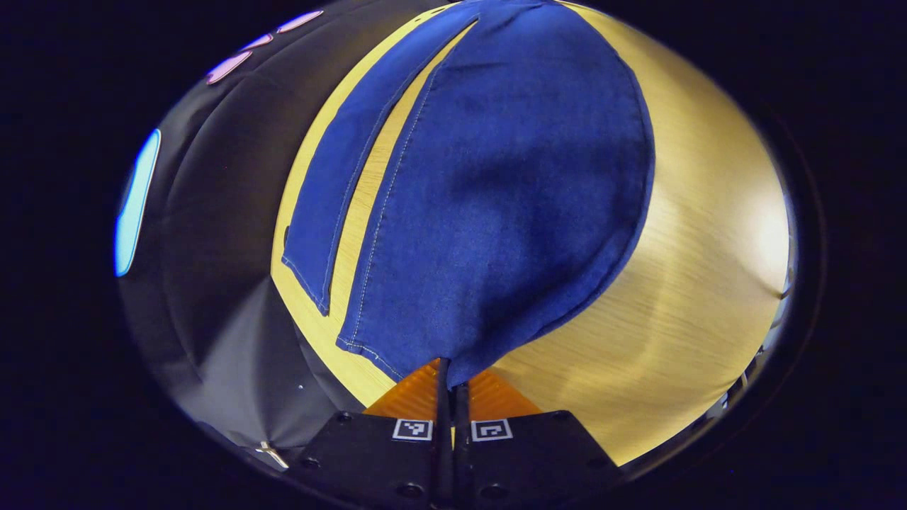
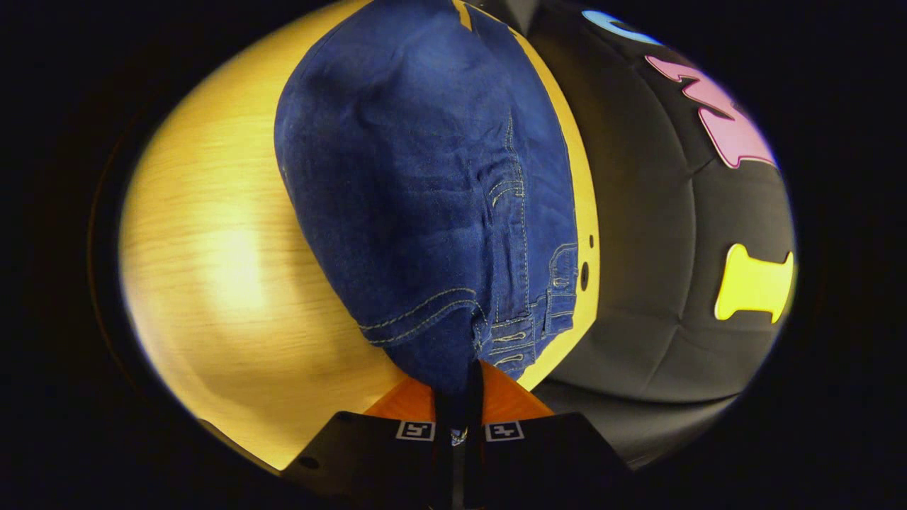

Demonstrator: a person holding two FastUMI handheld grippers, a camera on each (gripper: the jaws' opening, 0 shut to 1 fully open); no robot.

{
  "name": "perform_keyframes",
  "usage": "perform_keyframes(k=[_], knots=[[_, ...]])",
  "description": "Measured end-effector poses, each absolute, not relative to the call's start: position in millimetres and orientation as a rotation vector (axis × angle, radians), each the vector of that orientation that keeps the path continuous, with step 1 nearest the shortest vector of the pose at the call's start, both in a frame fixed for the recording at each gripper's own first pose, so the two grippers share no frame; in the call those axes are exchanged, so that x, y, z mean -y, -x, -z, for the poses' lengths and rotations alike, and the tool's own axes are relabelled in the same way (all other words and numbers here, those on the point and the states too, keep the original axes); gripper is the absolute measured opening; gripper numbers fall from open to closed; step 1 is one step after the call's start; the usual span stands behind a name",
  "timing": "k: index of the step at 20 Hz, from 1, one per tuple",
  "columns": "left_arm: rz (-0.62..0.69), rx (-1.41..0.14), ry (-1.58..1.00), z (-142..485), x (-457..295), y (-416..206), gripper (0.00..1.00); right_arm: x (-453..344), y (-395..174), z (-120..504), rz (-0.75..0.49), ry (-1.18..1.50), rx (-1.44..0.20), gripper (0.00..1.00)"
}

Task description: Grasp the waist and the cuffs of the jeans and fold them to make the two legs overlap; first hold the waist and fold one-third of the jeans toward the cuffs, then hold the cuffs and fold the remaining one-third in the same direction to finish folding.

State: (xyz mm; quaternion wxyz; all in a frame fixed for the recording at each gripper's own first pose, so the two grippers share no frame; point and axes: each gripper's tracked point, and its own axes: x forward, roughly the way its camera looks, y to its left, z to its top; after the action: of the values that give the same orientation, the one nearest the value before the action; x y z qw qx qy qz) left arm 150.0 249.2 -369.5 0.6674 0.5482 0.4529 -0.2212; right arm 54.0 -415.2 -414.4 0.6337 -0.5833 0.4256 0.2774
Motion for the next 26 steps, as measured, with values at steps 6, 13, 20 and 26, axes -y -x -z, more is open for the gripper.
perform_keyframes(k=[6, 13, 20, 26], knots=[[0.314, -1.121, -0.895, 372.6, -234.1, -147.0, 0.06, 414.8, -55.5, 395.0, -0.687, 1.318, -0.982, 0.1], [0.225, -1.145, -0.375, 299.5, -190.3, -205.6, 0.06, 405.2, -123.5, 321.5, -0.491, 1.069, -0.951, 0.11], [0.127, -1.032, -0.191, 229.5, -185.3, -335.6, 0.06, 403.8, -223.4, 283.0, -0.313, 0.785, -0.951, 0.11], [-0.016, -1.041, -0.009, 273.9, -195.8, -416.2, 0.06, 403.4, -271.5, 238.5, -0.074, 0.454, -1.036, 0.1]])
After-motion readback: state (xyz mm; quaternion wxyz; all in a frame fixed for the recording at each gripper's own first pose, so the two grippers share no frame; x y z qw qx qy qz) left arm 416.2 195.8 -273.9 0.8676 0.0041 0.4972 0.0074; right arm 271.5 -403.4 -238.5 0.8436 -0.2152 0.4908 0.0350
